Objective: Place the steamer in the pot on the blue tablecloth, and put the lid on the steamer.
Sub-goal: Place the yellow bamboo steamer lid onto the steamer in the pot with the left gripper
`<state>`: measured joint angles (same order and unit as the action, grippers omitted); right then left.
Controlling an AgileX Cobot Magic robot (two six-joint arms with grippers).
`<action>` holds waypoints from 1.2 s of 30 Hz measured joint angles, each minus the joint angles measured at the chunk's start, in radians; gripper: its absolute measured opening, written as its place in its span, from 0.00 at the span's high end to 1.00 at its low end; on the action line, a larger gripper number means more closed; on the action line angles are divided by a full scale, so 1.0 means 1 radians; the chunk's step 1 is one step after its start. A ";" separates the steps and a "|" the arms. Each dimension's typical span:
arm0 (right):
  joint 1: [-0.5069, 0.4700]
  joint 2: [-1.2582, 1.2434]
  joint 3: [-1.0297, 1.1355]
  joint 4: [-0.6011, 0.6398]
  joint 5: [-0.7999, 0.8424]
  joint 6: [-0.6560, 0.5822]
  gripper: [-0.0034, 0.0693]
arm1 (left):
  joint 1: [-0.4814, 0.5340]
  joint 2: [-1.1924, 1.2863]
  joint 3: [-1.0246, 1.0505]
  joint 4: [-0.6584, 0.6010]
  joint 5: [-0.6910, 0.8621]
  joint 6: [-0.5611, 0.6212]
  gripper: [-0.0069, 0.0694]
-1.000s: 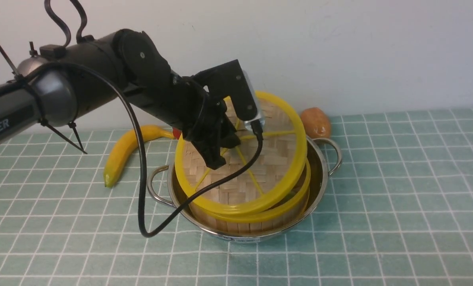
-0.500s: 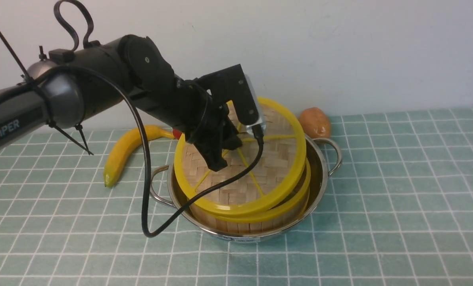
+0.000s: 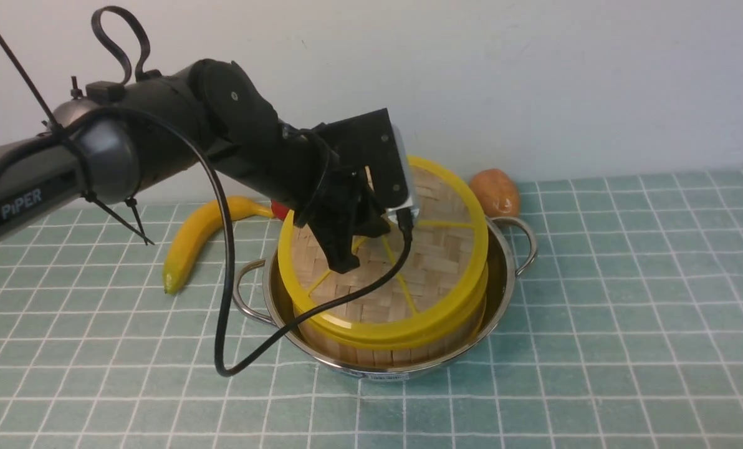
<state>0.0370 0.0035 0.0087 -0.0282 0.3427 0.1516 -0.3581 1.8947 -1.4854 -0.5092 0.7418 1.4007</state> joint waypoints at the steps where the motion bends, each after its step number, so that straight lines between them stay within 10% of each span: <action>1: 0.000 0.000 0.000 0.000 0.000 0.000 0.62 | 0.000 0.005 0.000 -0.002 -0.004 0.003 0.76; 36: 0.000 0.000 0.000 0.000 0.000 0.000 0.62 | -0.003 0.043 0.000 -0.029 -0.067 -0.013 0.65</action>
<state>0.0370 0.0035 0.0087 -0.0282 0.3427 0.1516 -0.3612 1.9379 -1.4854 -0.5384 0.6749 1.3880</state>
